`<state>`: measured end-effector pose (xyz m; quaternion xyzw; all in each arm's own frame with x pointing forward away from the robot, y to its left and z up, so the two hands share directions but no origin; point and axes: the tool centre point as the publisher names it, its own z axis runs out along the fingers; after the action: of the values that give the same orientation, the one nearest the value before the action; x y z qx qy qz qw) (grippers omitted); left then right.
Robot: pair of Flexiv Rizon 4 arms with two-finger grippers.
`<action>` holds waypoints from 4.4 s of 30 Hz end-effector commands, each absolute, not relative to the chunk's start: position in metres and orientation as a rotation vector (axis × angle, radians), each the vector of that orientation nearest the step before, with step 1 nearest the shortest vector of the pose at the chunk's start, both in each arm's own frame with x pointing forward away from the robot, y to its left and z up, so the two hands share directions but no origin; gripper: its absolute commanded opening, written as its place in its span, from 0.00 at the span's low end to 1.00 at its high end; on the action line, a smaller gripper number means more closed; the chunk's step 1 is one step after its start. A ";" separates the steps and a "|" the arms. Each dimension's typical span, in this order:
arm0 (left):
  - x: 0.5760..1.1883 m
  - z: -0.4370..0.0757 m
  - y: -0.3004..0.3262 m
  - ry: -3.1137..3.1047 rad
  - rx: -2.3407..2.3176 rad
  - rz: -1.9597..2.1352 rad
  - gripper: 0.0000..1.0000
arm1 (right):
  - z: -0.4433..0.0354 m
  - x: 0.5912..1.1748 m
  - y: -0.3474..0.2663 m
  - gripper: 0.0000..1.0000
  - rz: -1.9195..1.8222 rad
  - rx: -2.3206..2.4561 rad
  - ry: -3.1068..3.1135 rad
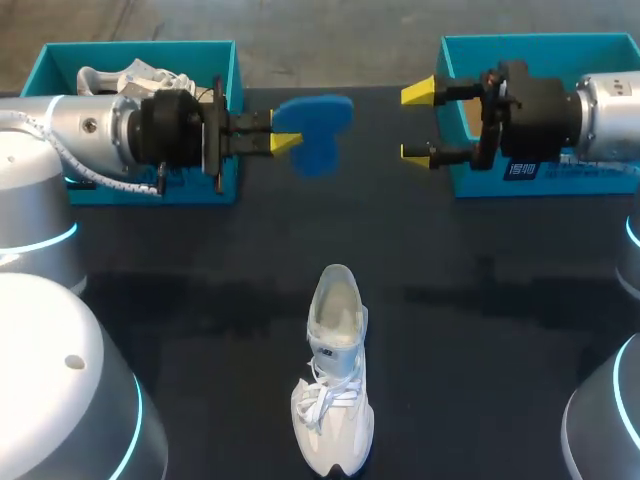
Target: Take the shoe out of the shoebox, open the shoe tongue, remove and reinsert the insole, then place the shoe into the shoebox
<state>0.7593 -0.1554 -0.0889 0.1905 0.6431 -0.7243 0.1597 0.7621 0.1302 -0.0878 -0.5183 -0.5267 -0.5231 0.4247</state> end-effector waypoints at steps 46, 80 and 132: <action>0.775 -0.103 -0.152 2.291 -2.368 -2.584 0.00 | -0.088 0.762 0.132 1.00 -1.310 -1.299 -1.316; 0.777 -0.133 -0.156 1.955 -2.772 -2.508 0.00 | -0.088 0.762 0.132 1.00 -1.310 -1.299 -1.316; 0.781 -0.137 -0.153 2.133 -2.477 -2.474 0.00 | 0.021 0.772 0.146 1.00 -0.571 -1.863 -2.054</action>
<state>0.7817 -0.1540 -0.1372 -0.5353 0.4614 -0.5364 -0.4614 0.7654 0.1394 0.0118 -0.5907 -0.6634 -0.3551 0.2914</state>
